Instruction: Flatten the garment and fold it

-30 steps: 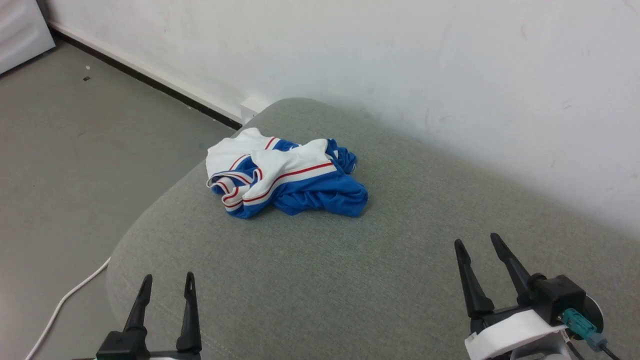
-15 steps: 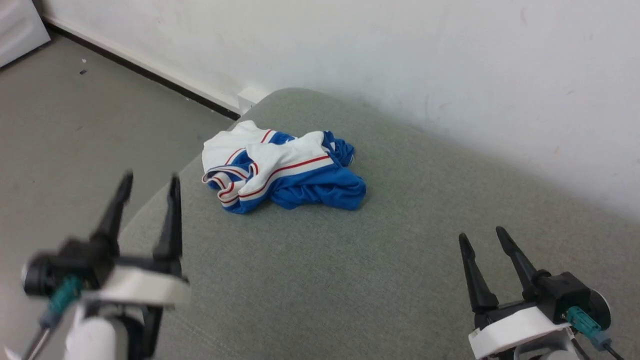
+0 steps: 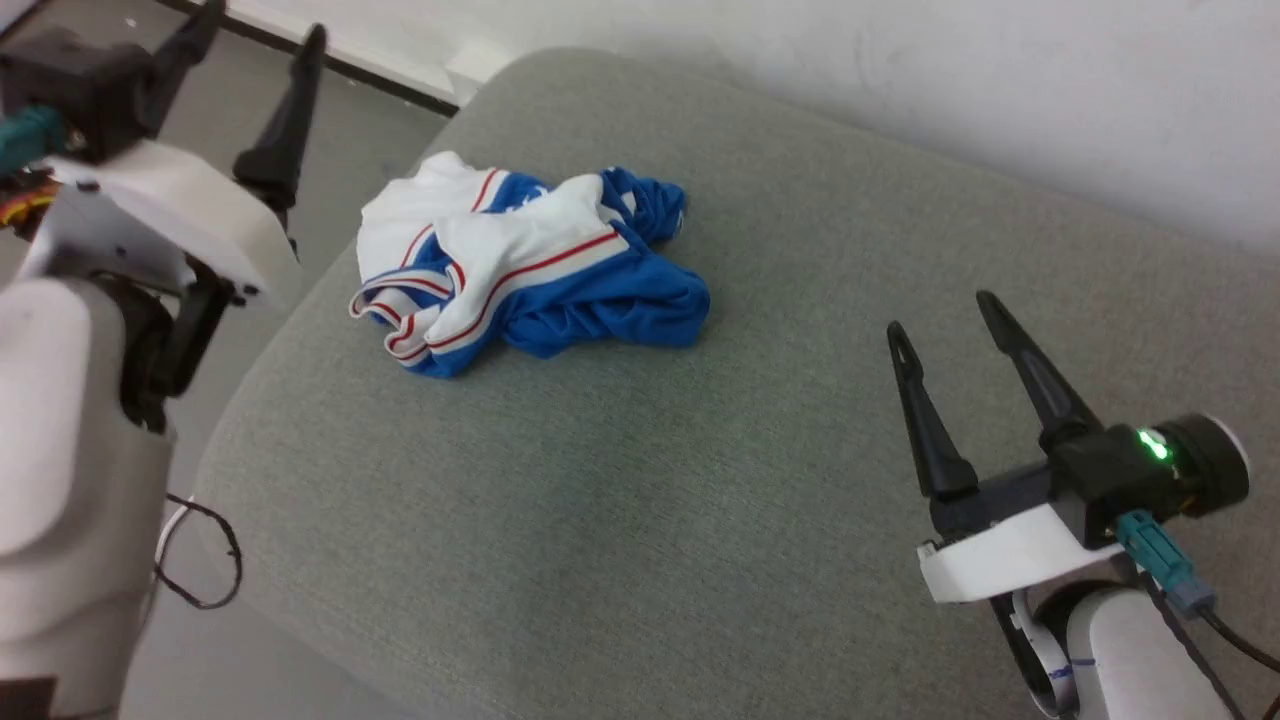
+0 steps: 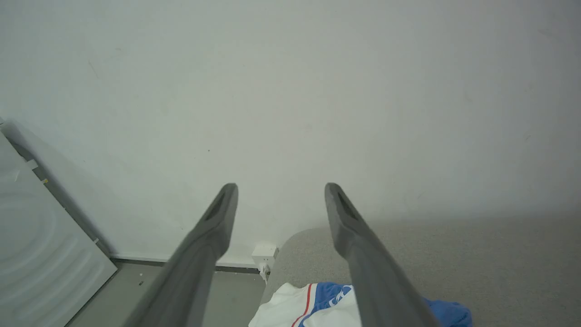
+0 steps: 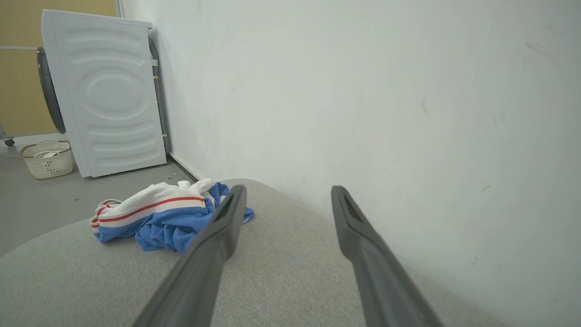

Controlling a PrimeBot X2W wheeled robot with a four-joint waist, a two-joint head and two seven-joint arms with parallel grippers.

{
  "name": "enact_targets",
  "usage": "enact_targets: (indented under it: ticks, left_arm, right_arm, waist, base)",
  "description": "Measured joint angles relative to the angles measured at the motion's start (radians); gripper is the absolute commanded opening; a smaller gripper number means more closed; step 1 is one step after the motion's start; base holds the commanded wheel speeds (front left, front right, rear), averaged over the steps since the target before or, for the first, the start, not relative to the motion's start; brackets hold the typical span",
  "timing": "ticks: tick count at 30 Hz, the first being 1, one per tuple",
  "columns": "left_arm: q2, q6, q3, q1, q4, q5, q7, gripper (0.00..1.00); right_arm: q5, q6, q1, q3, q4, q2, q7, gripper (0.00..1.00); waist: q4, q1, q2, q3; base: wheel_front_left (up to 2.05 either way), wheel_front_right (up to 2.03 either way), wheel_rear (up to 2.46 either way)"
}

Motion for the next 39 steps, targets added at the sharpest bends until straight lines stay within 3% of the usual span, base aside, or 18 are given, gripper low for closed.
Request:
enact_targets:
  ticks: [7, 16, 23, 28, 30, 39]
  left_arm:
    - [0.104, -0.006, -0.14, -0.118, 0.217, -0.138, 0.057, 1.0]
    - [0.171, -0.006, -0.341, -0.147, 0.311, -0.424, 0.091, 1.0]
    - [0.203, -0.006, -0.453, -0.148, 0.414, -0.514, 0.14, 1.0]
    - [0.225, -0.006, -0.521, -0.151, 0.471, -0.494, 0.112, 1.0]
    - [0.231, -0.006, -0.537, -0.153, 0.5, -0.492, 0.08, 0.0]
    - [0.263, -0.007, -0.557, -0.207, 0.575, -0.508, -0.096, 0.0]
  right_arm:
    - [-0.04, 0.0, -0.051, 0.036, -0.123, -0.007, 0.072, 1.0]
    - [-0.051, 0.0, -0.078, 0.039, -0.207, -0.033, 0.128, 1.0]
    - [-0.051, 0.0, -0.082, 0.036, -0.222, -0.036, 0.13, 1.0]
    - [-0.051, 0.0, -0.089, 0.035, -0.228, -0.042, 0.137, 1.0]
    - [-0.051, 0.0, -0.1, 0.035, -0.228, -0.042, 0.137, 1.0]
    - [-0.036, 0.0, -0.101, 0.019, -0.201, -0.032, 0.104, 1.0]
  waist:
    - [-0.037, 0.0, 0.0, 0.124]
    - [-0.107, -0.0001, 0.0, 0.257]
    - [-0.163, -0.0002, 0.0, 0.326]
    - [-0.192, -0.0003, 0.0, 0.352]
    - [-0.201, -0.0003, 0.0, 0.356]
    - [-0.21, -0.0004, 0.0, 0.31]
  base:
    - [0.0, 0.0, 0.0]
    - [0.0, 0.0, 0.0]
    - [0.0, 0.0, 0.0]
    - [0.0, 0.0, 0.0]
    - [0.0, 0.0, 0.0]
    - [0.0, 0.0, 0.0]
